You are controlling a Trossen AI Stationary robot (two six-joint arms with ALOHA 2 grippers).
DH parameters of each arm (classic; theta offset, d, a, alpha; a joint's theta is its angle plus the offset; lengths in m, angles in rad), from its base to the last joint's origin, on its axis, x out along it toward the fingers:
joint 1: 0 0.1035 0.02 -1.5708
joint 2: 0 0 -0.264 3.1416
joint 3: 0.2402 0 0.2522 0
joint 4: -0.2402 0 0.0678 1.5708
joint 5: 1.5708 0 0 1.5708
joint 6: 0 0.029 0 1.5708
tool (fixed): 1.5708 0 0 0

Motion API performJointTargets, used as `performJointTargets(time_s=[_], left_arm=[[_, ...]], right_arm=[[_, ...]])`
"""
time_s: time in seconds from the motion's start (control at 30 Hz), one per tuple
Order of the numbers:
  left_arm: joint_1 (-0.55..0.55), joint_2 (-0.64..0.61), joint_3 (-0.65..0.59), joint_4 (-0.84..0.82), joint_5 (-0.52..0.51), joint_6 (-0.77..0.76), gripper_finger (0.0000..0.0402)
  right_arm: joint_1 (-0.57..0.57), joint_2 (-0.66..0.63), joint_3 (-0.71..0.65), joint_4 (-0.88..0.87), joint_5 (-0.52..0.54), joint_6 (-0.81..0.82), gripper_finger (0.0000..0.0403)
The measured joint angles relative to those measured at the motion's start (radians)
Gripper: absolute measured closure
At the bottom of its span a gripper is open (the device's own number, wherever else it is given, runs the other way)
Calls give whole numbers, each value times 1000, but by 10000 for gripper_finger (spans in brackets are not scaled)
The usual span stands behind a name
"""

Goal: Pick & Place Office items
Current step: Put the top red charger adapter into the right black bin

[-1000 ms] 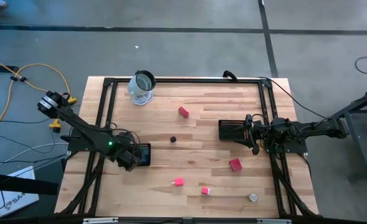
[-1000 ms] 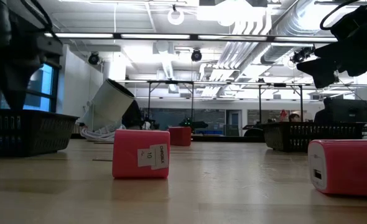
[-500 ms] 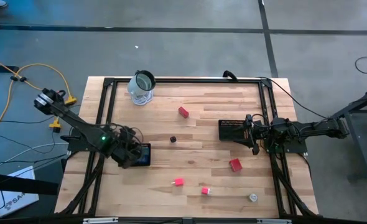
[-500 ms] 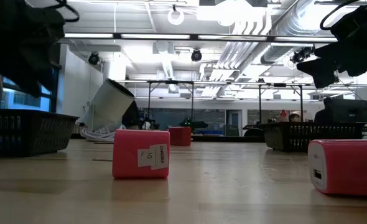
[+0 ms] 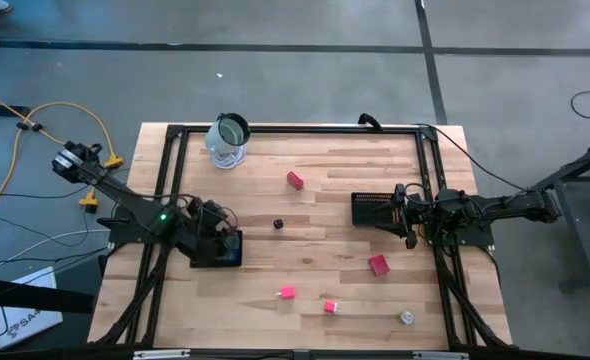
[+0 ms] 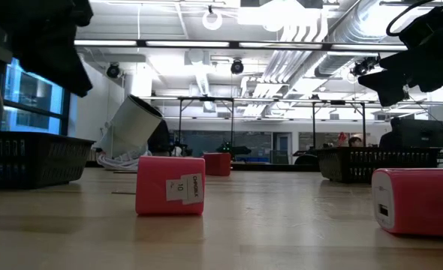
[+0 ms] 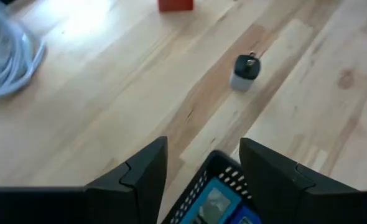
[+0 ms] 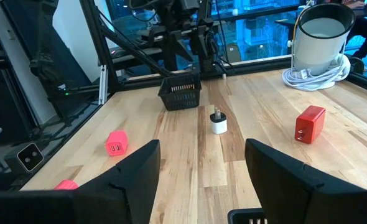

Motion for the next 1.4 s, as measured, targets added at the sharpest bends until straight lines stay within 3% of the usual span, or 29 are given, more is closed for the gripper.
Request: performJointTargets(time_s=[0.37, 1.4], left_arm=[[27, -4, 0, 126, -6, 293, 208], [27, -4, 0, 143, -21, 267, 208]], right_arm=[[0, 0, 0, 0, 0, 0, 180], [0, 0, 0, 0, 0, 0, 180]])
